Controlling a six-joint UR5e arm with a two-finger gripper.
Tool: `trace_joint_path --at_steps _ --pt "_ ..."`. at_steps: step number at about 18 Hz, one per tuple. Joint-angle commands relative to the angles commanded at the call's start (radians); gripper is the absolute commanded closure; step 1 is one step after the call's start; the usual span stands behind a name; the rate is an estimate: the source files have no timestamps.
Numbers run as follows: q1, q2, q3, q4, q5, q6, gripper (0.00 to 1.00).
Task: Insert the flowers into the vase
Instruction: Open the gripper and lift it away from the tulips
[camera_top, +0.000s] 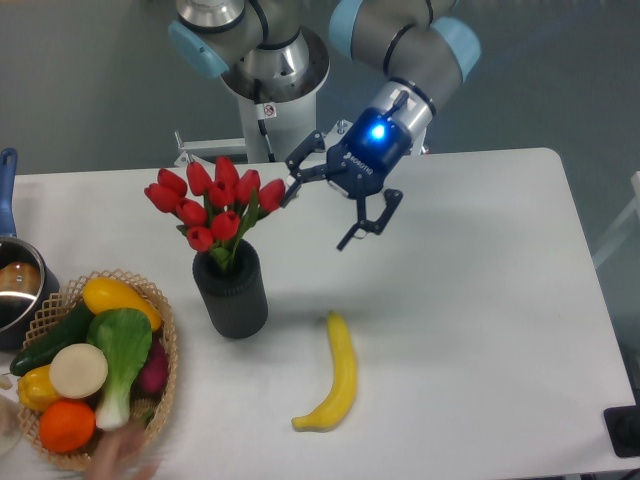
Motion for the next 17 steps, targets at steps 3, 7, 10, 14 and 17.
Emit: trace_joint_path --at_steps 3,7,10,14,17 --pt "0.025 -0.027 0.072 0.008 0.081 -0.054 0.0" --pt "0.031 -0.13 0.196 0.012 0.334 -0.048 0.0" --pt "0.023 -0.187 0.276 0.009 0.524 -0.033 0.0" --pt "-0.001 -0.241 0.342 0.0 0.724 -0.03 0.0" --pt "-0.04 -0.282 0.403 -0.035 0.865 -0.03 0.0"
